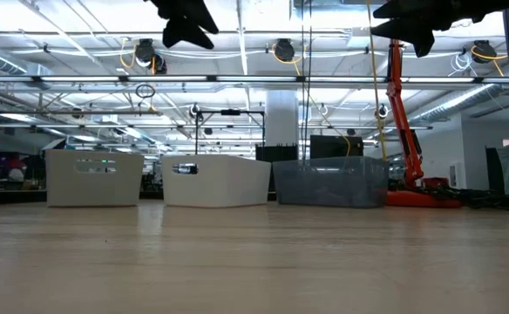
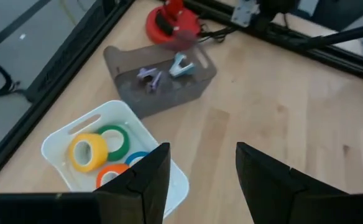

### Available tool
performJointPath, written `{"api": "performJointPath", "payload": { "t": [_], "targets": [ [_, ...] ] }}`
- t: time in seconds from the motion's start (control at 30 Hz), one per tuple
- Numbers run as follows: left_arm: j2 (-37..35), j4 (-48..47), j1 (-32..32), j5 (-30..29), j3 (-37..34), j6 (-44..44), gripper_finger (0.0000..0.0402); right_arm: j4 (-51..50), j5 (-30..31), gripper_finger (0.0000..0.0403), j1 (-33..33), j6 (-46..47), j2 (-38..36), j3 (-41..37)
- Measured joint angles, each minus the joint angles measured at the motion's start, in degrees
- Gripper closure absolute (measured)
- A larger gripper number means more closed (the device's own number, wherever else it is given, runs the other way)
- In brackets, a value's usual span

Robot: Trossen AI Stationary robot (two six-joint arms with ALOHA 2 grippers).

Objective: Pick and place Stapler, Stapler remover, tape
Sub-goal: Return to Home Position

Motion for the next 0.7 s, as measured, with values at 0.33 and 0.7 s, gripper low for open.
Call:
{"api": "performJointPath", "payload": {
  "t": [0.33, 0.7],
  "targets": [
    [-11.40, 16.51, -4.07, 0.16, -17.87, -4.33, 0.0217, -1.75, -0.98, 0.0234, 0.04, 1.95, 0.01, 0.00],
    [-33.83, 28.93, -4.61, -0.13, -41.20, -10.93, 0.0217, -4.61, -1.57, 0.0233, 0.04, 2.68, -1.36, 0.00]
  ]
}}
